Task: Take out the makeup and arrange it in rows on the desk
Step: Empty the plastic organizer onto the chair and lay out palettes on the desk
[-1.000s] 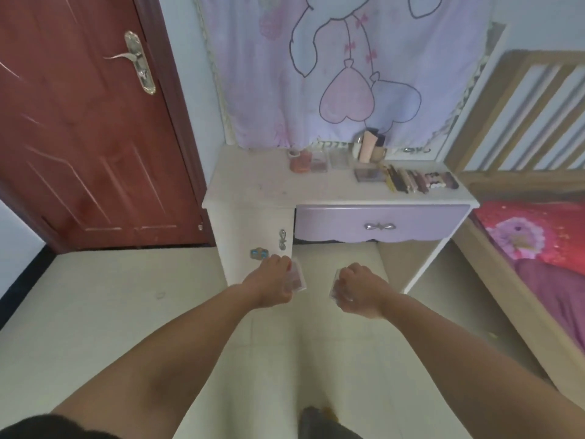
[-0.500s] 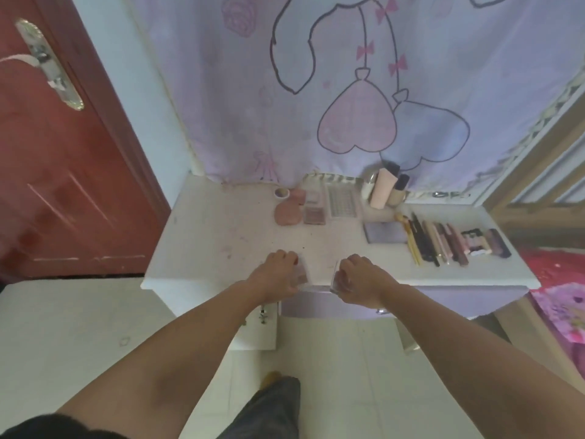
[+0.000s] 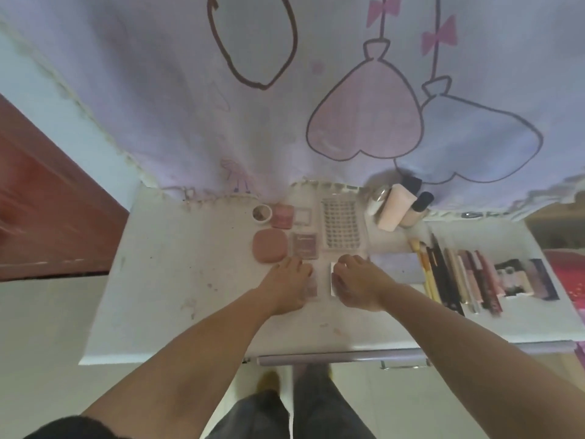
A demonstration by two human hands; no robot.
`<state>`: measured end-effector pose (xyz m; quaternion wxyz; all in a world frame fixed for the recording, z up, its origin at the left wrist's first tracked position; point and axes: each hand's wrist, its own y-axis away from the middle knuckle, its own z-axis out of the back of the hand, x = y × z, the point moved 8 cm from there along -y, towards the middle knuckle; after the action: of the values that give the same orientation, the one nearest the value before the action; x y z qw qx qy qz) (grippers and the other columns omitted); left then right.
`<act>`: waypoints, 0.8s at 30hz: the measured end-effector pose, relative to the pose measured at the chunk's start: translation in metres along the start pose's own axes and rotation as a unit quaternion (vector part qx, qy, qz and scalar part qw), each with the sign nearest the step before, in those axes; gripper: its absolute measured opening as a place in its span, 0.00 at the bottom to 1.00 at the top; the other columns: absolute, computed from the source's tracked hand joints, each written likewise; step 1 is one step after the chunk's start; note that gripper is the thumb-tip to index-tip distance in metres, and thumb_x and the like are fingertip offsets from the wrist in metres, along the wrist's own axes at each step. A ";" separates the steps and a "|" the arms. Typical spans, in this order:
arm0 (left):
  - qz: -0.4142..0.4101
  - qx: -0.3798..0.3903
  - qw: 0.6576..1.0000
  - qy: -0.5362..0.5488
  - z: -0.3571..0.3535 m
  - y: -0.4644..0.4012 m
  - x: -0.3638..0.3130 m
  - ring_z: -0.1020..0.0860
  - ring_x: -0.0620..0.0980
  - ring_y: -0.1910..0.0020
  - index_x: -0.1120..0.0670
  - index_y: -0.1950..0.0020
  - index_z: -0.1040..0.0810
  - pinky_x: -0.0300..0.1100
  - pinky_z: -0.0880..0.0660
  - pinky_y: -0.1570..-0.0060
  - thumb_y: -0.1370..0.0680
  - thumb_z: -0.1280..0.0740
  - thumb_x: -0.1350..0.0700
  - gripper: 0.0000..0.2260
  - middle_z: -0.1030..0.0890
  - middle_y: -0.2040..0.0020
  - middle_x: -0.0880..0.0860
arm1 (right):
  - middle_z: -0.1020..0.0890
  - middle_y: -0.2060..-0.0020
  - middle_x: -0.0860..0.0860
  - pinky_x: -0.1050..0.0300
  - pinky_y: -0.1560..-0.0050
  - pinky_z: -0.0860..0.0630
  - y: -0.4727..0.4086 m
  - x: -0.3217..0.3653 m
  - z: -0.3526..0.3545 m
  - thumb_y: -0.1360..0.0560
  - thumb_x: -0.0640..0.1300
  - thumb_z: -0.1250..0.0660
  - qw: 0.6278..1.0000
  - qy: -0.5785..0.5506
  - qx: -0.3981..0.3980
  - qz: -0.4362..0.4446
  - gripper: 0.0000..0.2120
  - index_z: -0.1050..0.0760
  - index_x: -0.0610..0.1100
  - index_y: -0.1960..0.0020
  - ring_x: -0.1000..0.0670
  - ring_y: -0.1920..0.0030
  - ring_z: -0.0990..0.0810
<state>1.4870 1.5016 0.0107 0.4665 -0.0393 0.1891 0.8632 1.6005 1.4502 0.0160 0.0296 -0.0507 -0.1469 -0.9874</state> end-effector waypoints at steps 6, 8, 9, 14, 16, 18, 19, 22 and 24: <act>0.009 0.011 0.999 -0.042 -0.006 -0.008 0.001 0.36 0.56 0.37 0.55 0.37 0.36 0.45 0.39 0.39 0.29 0.32 0.47 0.25 0.33 0.37 0.56 | 0.31 0.42 0.47 0.51 0.46 0.32 -0.004 -0.008 -0.014 0.29 0.56 0.38 0.997 0.023 0.059 0.035 0.19 0.31 0.46 0.43 0.43 0.43 0.30; 0.005 0.020 0.999 -0.046 -0.003 -0.007 0.003 0.35 0.56 0.37 0.54 0.37 0.35 0.47 0.38 0.39 0.29 0.32 0.44 0.26 0.34 0.37 0.56 | 0.31 0.42 0.48 0.52 0.43 0.33 -0.004 -0.010 -0.011 0.29 0.60 0.39 0.997 0.011 0.069 0.033 0.21 0.31 0.46 0.43 0.45 0.42 0.31; -0.001 0.014 0.999 -0.043 0.004 -0.006 0.003 0.35 0.56 0.37 0.54 0.37 0.35 0.47 0.38 0.39 0.28 0.33 0.42 0.26 0.34 0.36 0.55 | 0.31 0.42 0.49 0.52 0.42 0.33 -0.002 -0.013 -0.005 0.28 0.61 0.40 0.998 -0.002 0.062 0.023 0.21 0.31 0.47 0.44 0.46 0.42 0.31; -0.068 -0.055 0.995 -0.042 0.063 -0.018 -0.012 0.31 0.54 0.40 0.55 0.38 0.33 0.47 0.33 0.48 0.23 0.40 0.42 0.20 0.31 0.38 0.54 | 0.30 0.36 0.49 0.50 0.37 0.37 0.015 -0.039 0.043 0.22 0.57 0.45 0.996 -0.022 -0.048 -0.076 0.20 0.32 0.47 0.36 0.46 0.38 0.30; -0.102 -0.090 0.991 -0.004 0.090 -0.026 -0.026 0.31 0.54 0.42 0.55 0.39 0.32 0.46 0.33 0.48 0.22 0.40 0.46 0.18 0.29 0.40 0.54 | 0.35 0.30 0.48 0.46 0.31 0.43 0.034 -0.050 0.058 0.21 0.57 0.48 0.984 0.004 -0.097 -0.146 0.22 0.36 0.48 0.31 0.45 0.31 0.36; -0.159 -0.135 0.978 -0.017 0.111 -0.031 -0.049 0.29 0.55 0.41 0.57 0.37 0.30 0.49 0.32 0.44 0.22 0.39 0.49 0.17 0.27 0.39 0.55 | 0.40 0.26 0.47 0.41 0.27 0.48 0.062 -0.053 0.070 0.21 0.58 0.52 0.963 0.026 -0.143 -0.227 0.26 0.41 0.49 0.26 0.45 0.26 0.42; -0.193 -0.155 0.968 -0.034 0.118 -0.030 -0.063 0.28 0.57 0.41 0.57 0.36 0.29 0.50 0.32 0.43 0.22 0.38 0.50 0.17 0.26 0.39 0.56 | 0.42 0.25 0.46 0.40 0.27 0.50 0.079 -0.052 0.073 0.21 0.59 0.54 0.949 0.035 -0.159 -0.271 0.27 0.43 0.49 0.25 0.45 0.25 0.45; -0.301 -0.206 0.929 -0.066 0.123 -0.016 -0.107 0.25 0.60 0.42 0.60 0.36 0.26 0.53 0.30 0.42 0.24 0.35 0.53 0.19 0.23 0.41 0.60 | 0.49 0.23 0.47 0.38 0.26 0.56 0.140 -0.040 0.063 0.22 0.60 0.59 0.891 0.030 -0.160 -0.423 0.30 0.51 0.51 0.23 0.46 0.23 0.52; -0.358 -0.214 0.906 -0.070 0.112 0.000 -0.137 0.26 0.59 0.39 0.59 0.33 0.27 0.54 0.31 0.39 0.23 0.36 0.51 0.20 0.25 0.38 0.60 | 0.54 0.23 0.48 0.38 0.27 0.60 0.185 -0.021 0.039 0.24 0.61 0.64 0.849 0.008 -0.137 -0.511 0.31 0.57 0.52 0.23 0.47 0.23 0.56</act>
<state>1.5758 1.4341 0.1484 0.7364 -0.1428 -0.0595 0.6586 1.6385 1.2861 0.1043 -0.4849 0.0360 -0.0152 -0.8737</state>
